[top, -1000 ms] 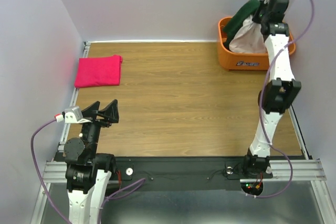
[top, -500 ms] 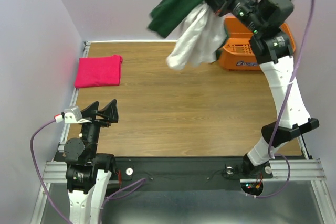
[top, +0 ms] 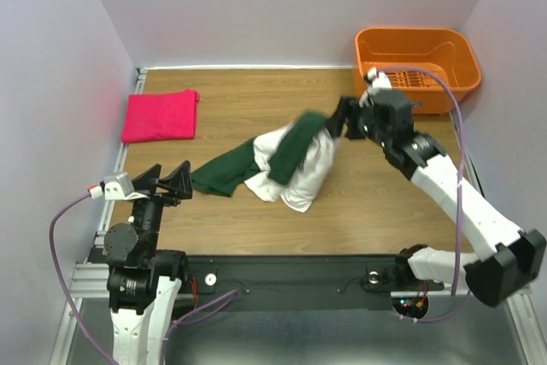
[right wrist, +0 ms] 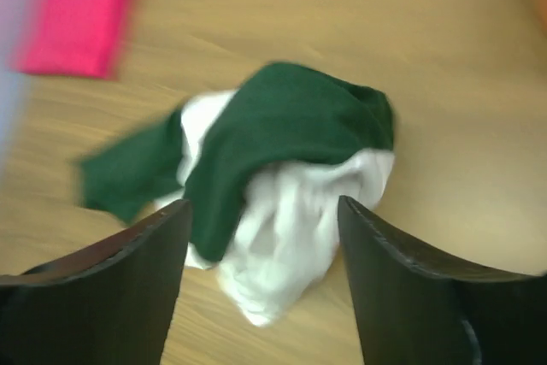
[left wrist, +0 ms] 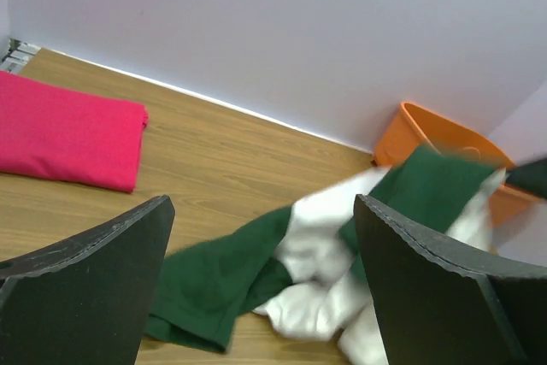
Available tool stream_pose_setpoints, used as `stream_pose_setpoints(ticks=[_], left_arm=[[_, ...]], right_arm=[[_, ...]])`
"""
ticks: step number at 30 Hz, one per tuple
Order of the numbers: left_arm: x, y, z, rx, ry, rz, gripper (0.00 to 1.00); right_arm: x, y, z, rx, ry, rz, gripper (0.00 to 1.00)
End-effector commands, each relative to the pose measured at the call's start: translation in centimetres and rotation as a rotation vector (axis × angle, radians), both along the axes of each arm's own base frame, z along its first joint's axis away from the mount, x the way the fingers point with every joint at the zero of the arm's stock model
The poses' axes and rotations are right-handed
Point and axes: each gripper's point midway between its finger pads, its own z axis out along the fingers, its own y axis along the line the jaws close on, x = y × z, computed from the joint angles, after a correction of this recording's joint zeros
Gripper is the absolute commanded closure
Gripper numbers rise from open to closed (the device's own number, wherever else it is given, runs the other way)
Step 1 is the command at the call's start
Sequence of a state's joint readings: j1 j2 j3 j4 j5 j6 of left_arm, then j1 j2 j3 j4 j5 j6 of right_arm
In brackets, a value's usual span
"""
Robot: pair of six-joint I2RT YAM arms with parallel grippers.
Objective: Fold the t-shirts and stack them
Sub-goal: Move the tshirt to the center of the board
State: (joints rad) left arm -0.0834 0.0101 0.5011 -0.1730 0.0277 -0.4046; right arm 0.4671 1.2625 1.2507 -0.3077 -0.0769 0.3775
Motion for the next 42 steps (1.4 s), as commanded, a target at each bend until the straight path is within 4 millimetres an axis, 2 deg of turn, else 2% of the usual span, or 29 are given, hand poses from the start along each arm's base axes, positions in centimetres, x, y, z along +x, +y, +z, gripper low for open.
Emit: stream_pose_setpoints(ticks=[1, 2, 4, 6, 7, 8, 9, 11, 12, 13, 14, 15, 16, 17, 19, 20, 21, 22, 23, 28, 30, 32, 36, 41, 42], left_arm=[[1.2, -1.3, 0.0, 0.023, 0.012, -0.070, 0.01], [2.1, -1.7, -0.8, 0.016, 0.057, -0.086, 0.01], [2.9, -2.2, -1.5, -0.020, 0.094, -0.107, 0.01], [4.0, -2.8, -2.6, -0.099, 0.135, -0.131, 0.01], [5.0, -3.0, -4.2, -0.123, 0.202, -0.134, 0.01], [5.6, -3.7, -4.9, -0.141, 0.235, -0.162, 0.01], [6.8, -4.2, -7.1, -0.141, 0.333, -0.175, 0.01], [7.8, -4.9, -8.6, -0.114, 0.429, -0.198, 0.01], [8.7, -5.6, -10.8, -0.091, 0.525, -0.210, 0.01], [9.0, -5.5, -12.1, -0.066, 0.583, -0.187, 0.01], [9.4, -5.5, -12.2, -0.034, 0.615, -0.180, 0.01], [10.0, -5.5, -14.1, 0.015, 0.692, -0.168, 0.01], [10.3, -5.5, -14.7, 0.053, 0.720, -0.152, 0.01], [10.9, -5.4, -15.6, 0.093, 0.767, -0.144, 0.01], [11.5, -5.0, -16.4, 0.132, 0.805, -0.114, 0.01], [12.2, -4.5, -16.9, 0.157, 0.827, -0.081, 0.01], [12.4, -4.5, -16.5, 0.168, 0.817, -0.077, 0.01], [12.7, -4.5, -17.6, 0.196, 0.855, -0.081, 0.01], [12.9, -4.9, -17.5, 0.208, 0.862, -0.092, 0.01], [12.7, -6.6, -20.2, 0.248, 0.922, -0.128, 0.01], [12.3, -7.1, -21.5, 0.244, 0.950, -0.137, 0.01], [12.0, -7.4, -22.5, 0.237, 0.977, -0.144, 0.01], [11.4, -7.9, -24.3, 0.216, 1.036, -0.147, 0.01], [10.7, -8.1, -25.9, 0.179, 1.082, -0.146, 0.01], [10.6, -8.2, -26.1, 0.172, 1.088, -0.146, 0.01]], right_arm=[[-1.8, -7.6, -3.9, -0.148, 0.024, -0.305, 0.23], [-3.1, -8.2, -5.8, -0.197, 0.079, -0.293, 0.21], [-4.1, -8.3, -7.1, -0.243, 0.125, -0.256, 0.19], [-4.8, -7.3, -8.1, -0.260, 0.175, -0.178, 0.19], [-5.1, -6.9, -8.2, -0.268, 0.195, -0.144, 0.19], [-5.5, -5.7, -8.6, -0.251, 0.220, -0.077, 0.20], [-5.5, -5.0, -9.3, -0.254, 0.244, -0.046, 0.23], [-5.6, -3.5, -10.0, -0.246, 0.276, 0.016, 0.25], [-5.4, -2.4, -11.5, -0.270, 0.314, 0.048, 0.27], [-5.1, -1.6, -11.4, -0.276, 0.313, 0.065, 0.28], [-5.0, -0.8, -11.7, -0.288, 0.319, 0.085, 0.28], [-5.2, 0.8, -12.2, -0.305, 0.323, 0.130, 0.29], [-5.0, 2.0, -13.7, -0.335, 0.353, 0.159, 0.29], [-5.0, 3.9, -13.3, -0.345, 0.331, 0.195, 0.29], [-4.6, 5.8, -13.7, -0.375, 0.320, 0.225, 0.29], [-4.6, 7.7, -14.6, -0.400, 0.327, 0.262, 0.29], [-4.2, 8.3, -14.8, -0.425, 0.315, 0.256, 0.29], [-4.1, 9.1, -15.3, -0.434, 0.319, 0.268, 0.28], [-4.1, 10.4, -16.0, -0.452, 0.319, 0.292, 0.28], [-4.1, 12.9, -19.0, -0.517, 0.344, 0.325, 0.24], [-4.3, 13.3, -20.0, -0.533, 0.356, 0.325, 0.23], [-3.9, 12.7, -21.2, -0.567, 0.370, 0.276, 0.24], [-3.5, 10.2, -21.9, -0.627, 0.365, 0.158, 0.35], [-3.7, 7.8, -22.0, -0.671, 0.350, 0.081, 0.71], [-3.8, 7.6, -21.9, -0.667, 0.350, 0.066, 0.84]])
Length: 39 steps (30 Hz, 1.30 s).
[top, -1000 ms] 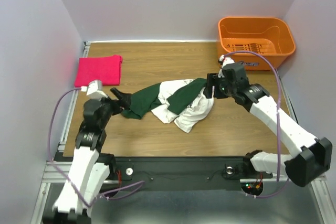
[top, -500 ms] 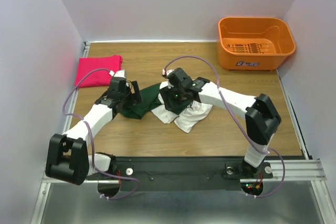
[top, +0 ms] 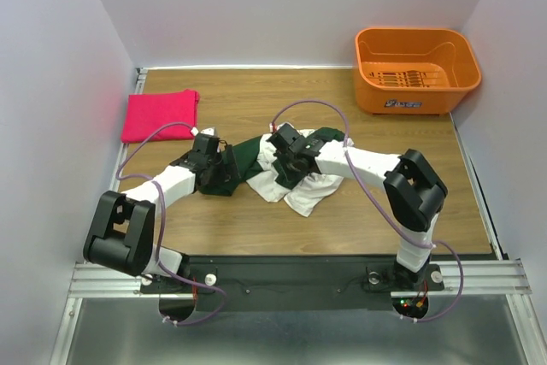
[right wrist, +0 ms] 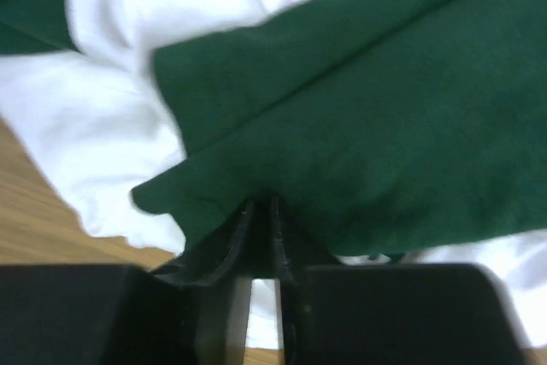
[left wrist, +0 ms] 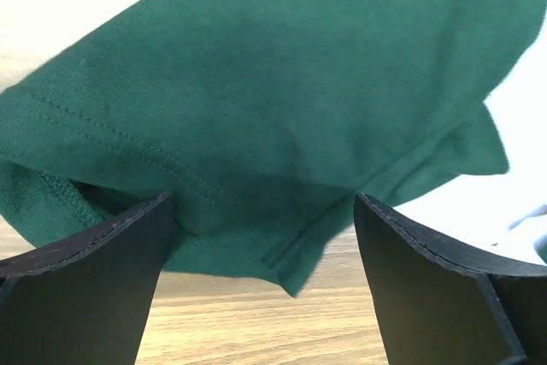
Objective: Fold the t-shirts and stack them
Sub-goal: Move the tshirt to the center of the board, then flatten the tshirt out
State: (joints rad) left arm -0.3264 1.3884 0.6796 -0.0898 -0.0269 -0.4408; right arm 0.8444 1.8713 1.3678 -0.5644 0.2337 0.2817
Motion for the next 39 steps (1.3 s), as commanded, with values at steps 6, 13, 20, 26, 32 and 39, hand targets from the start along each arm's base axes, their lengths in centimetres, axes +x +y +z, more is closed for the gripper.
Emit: stream_pose_setpoints(ticks=[6, 13, 20, 26, 32, 39], left_arm=[[-0.8, -0.2, -1.8, -0.025, 0.037, 0.037, 0.01], [-1.9, 0.0, -2.8, -0.029, 0.071, 0.047, 0.01], [-2.5, 0.1, -3.1, -0.037, 0.079, 0.056, 0.02], [-2.7, 0.0, -2.8, -0.049, 0.072, 0.054, 0.04], [-2.6, 0.2, -0.4, -0.058, 0.011, 0.056, 0.04], [-1.9, 0.5, 1.3, -0.051, -0.040, 0.062, 0.02]], right_arm=[[1.0, -3.8, 4.5, -0.027, -0.185, -0.141, 0.99], [0.7, -10.6, 4.7, -0.048, -0.210, -0.315, 0.99], [0.7, -22.3, 6.0, 0.114, -0.195, -0.697, 0.99], [0.3, -27.3, 10.1, 0.207, -0.334, -0.870, 0.99], [1.8, -21.7, 13.7, 0.370, -0.291, -0.546, 0.55], [2.7, -13.0, 12.2, 0.366, -0.154, -0.234, 0.34]])
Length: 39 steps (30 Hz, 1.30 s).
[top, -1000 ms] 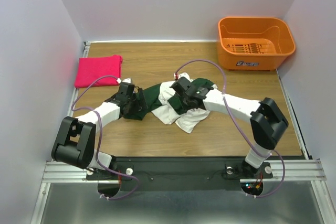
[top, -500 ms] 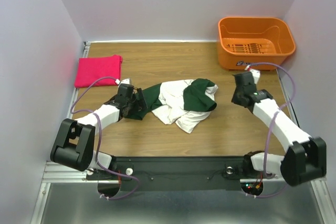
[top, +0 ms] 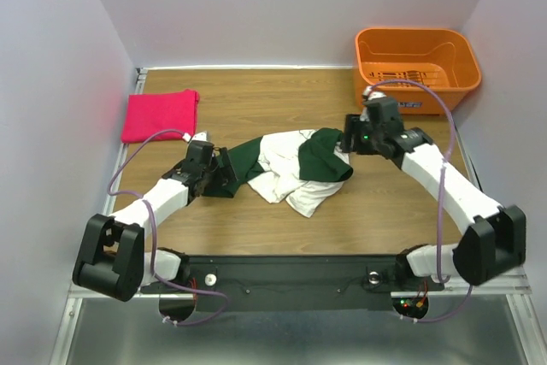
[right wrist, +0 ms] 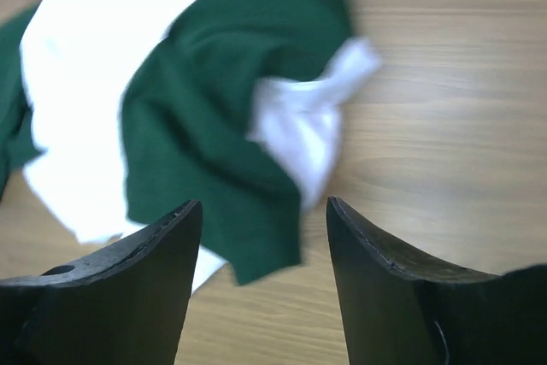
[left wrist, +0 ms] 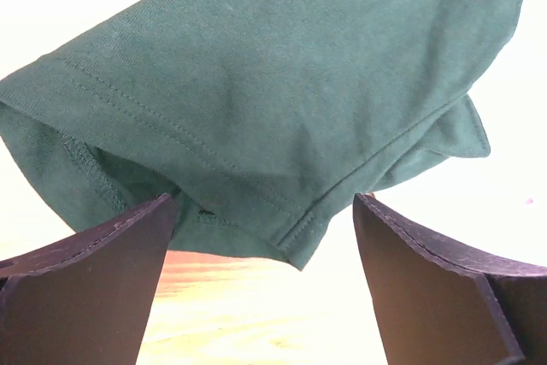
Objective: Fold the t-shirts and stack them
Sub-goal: Flatten the tshirt out
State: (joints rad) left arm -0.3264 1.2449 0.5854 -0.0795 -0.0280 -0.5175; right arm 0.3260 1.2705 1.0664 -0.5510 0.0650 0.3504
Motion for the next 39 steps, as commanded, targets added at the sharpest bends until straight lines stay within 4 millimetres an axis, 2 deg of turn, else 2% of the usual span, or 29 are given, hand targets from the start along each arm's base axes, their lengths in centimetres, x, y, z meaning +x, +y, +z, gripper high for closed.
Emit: stream_pose_setpoints(ticks=[1, 3, 4, 8, 10, 11, 14, 15, 18, 19, 21, 22, 23, 26, 27, 29, 31, 33, 34, 35, 36, 38, 39], left_arm=[[-0.2, 0.2, 0.2, 0.019, 0.010, 0.001, 0.02], [0.0, 0.3, -0.3, 0.030, 0.023, 0.000, 0.02], [0.0, 0.3, -0.5, 0.034, 0.030, -0.001, 0.02], [0.3, 0.3, -1.3, 0.054, 0.060, -0.004, 0.02], [0.2, 0.4, -2.1, 0.068, 0.091, -0.008, 0.02], [0.3, 0.3, -2.1, 0.071, 0.095, -0.013, 0.02], [0.2, 0.4, -2.7, 0.083, 0.111, -0.016, 0.03], [0.2, 0.4, -2.8, 0.087, 0.115, -0.018, 0.04], [0.2, 0.4, -3.0, 0.090, 0.121, -0.021, 0.10], [0.3, 0.4, -3.0, 0.091, 0.121, -0.022, 0.14], [0.2, 0.4, -3.0, 0.091, 0.124, -0.027, 0.31], [0.3, 0.4, -2.8, 0.091, 0.119, -0.031, 0.42], [0.2, 0.4, -2.8, 0.093, 0.119, -0.030, 0.62], [0.3, 0.9, -2.0, 0.114, 0.102, -0.024, 0.96], [0.4, 1.1, -1.6, 0.122, 0.094, -0.020, 1.00], [1.2, 1.9, 0.3, 0.150, 0.058, -0.002, 1.00], [2.5, 2.8, 3.7, 0.159, -0.015, 0.027, 1.00], [3.8, 4.8, 6.9, 0.160, -0.087, 0.087, 1.00], [4.8, 5.3, 10.8, 0.142, -0.179, 0.110, 1.00], [5.0, 6.2, 12.6, 0.140, -0.210, 0.128, 1.00], [5.3, 8.0, 15.1, 0.146, -0.265, 0.169, 1.00], [5.8, 9.4, 18.9, 0.145, -0.337, 0.196, 1.00], [6.1, 9.9, 22.7, 0.145, -0.404, 0.209, 1.00]], right_arm=[[0.2, 6.3, 0.8, 0.018, -0.014, 0.252, 0.34], [0.8, 7.4, -1.9, -0.033, 0.048, 0.266, 0.33], [0.7, 7.7, -2.6, -0.041, 0.067, 0.273, 0.33], [1.0, 6.5, -5.9, -0.131, 0.127, 0.228, 0.32], [0.6, 5.2, -7.9, -0.193, 0.168, 0.197, 0.33], [0.6, 4.6, -8.0, -0.217, 0.166, 0.172, 0.34], [0.5, 3.1, -7.4, -0.260, 0.134, 0.128, 0.54], [0.5, 2.7, -6.3, -0.264, 0.103, 0.113, 0.70], [0.7, 1.2, -4.2, -0.313, 0.045, 0.070, 0.95], [0.8, 0.8, -3.1, -0.317, 0.015, 0.051, 0.98], [1.0, -0.7, -1.6, -0.352, -0.023, -0.004, 0.99], [1.1, -1.3, -1.0, -0.362, -0.039, -0.028, 0.99], [1.1, -2.0, -0.4, -0.370, -0.054, -0.055, 0.99], [0.9, -5.7, 1.8, -0.380, -0.099, -0.173, 0.99], [0.9, -6.5, 2.3, -0.379, -0.110, -0.198, 0.99], [1.0, -8.0, 4.0, -0.376, -0.147, -0.252, 0.99], [1.2, -9.5, 6.7, -0.366, -0.206, -0.311, 0.99], [1.4, -10.6, 8.6, -0.364, -0.245, -0.354, 0.99], [1.7, -10.9, 10.6, -0.353, -0.287, -0.370, 0.99], [1.8, -11.2, 11.5, -0.352, -0.306, -0.385, 0.99], [2.0, -11.5, 12.6, -0.350, -0.324, -0.399, 0.99], [2.6, -11.7, 14.2, -0.349, -0.352, -0.410, 0.99], [2.8, -12.0, 16.5, -0.336, -0.401, -0.433, 0.99]])
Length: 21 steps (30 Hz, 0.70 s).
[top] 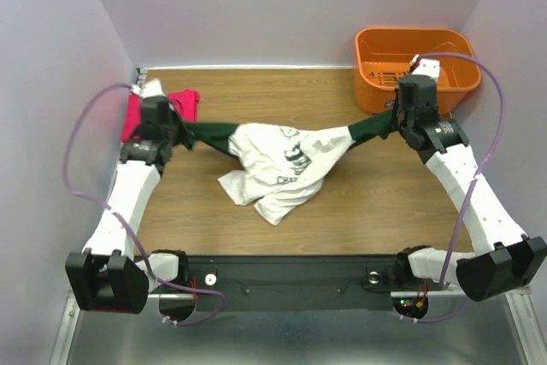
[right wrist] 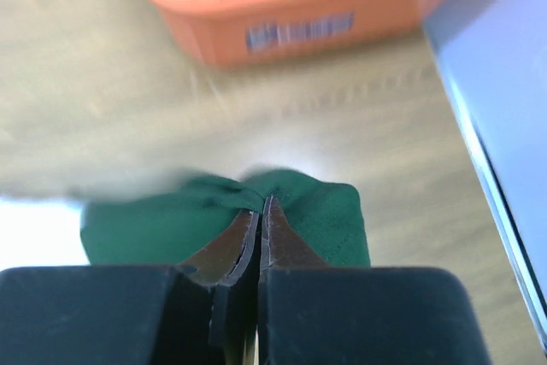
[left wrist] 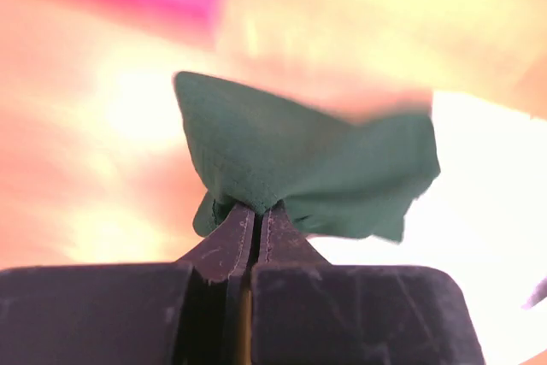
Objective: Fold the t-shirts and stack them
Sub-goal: Flatten the tshirt out
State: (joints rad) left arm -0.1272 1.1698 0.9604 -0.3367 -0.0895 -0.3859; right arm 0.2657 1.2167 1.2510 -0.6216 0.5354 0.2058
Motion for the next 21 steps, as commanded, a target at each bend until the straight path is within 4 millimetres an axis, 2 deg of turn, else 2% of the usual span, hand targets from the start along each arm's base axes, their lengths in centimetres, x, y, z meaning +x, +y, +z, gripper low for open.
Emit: stream_pose_setpoints(ticks=[1, 2, 3, 4, 5, 6, 7, 9, 11, 12, 14, 17, 19, 21], left_arm=[[0.4, 4.1, 11.3, 0.079, -0.224, 0.080, 1.00], [0.3, 4.4, 12.9, 0.084, -0.251, 0.089, 1.00], [0.0, 4.7, 16.1, 0.085, -0.306, 0.099, 1.00], [-0.3, 5.0, 17.7, 0.089, -0.334, 0.114, 1.00], [-1.1, 5.1, 20.5, 0.085, -0.398, 0.124, 1.00], [-1.2, 5.2, 21.4, 0.080, -0.419, 0.133, 1.00], [-2.2, 5.4, 23.1, 0.076, -0.468, 0.146, 1.00], [-4.3, 6.0, 26.4, 0.068, -0.578, 0.188, 1.00], [-6.1, 6.9, 28.7, 0.078, -0.658, 0.237, 1.00], [-7.8, 7.2, 31.0, 0.080, -0.736, 0.251, 1.00], [-10.1, 8.1, 33.9, 0.095, -0.819, 0.296, 1.00], [-13.2, 9.3, 36.6, 0.107, -0.911, 0.368, 1.00], [-13.6, 9.7, 36.4, 0.108, -0.928, 0.395, 1.00], [-12.7, 9.7, 34.5, 0.103, -0.910, 0.400, 1.00]], right_arm=[[1.0, -1.6, 8.1, -0.009, -0.198, -0.068, 0.99], [1.4, -1.7, 9.1, -0.013, -0.214, -0.069, 0.99], [1.4, -1.8, 11.4, -0.006, -0.263, -0.071, 0.99], [1.5, -1.8, 12.7, -0.004, -0.289, -0.074, 0.99], [1.3, -2.0, 14.7, 0.004, -0.336, -0.077, 0.99], [1.3, -2.0, 14.8, 0.003, -0.337, -0.080, 0.99], [0.8, -2.2, 16.9, 0.013, -0.385, -0.082, 0.99], [0.0, -2.7, 18.9, 0.012, -0.433, -0.099, 0.99], [-1.0, -3.2, 21.0, 0.009, -0.485, -0.107, 0.99], [-1.6, -3.3, 22.0, 0.010, -0.512, -0.107, 0.99], [-3.5, -4.1, 24.4, 0.014, -0.584, -0.124, 0.99], [-5.9, -5.3, 26.7, 0.009, -0.669, -0.159, 0.99], [-6.4, -5.4, 27.1, -0.004, -0.692, -0.152, 0.99], [-6.0, -5.2, 26.1, -0.015, -0.678, -0.138, 0.99]])
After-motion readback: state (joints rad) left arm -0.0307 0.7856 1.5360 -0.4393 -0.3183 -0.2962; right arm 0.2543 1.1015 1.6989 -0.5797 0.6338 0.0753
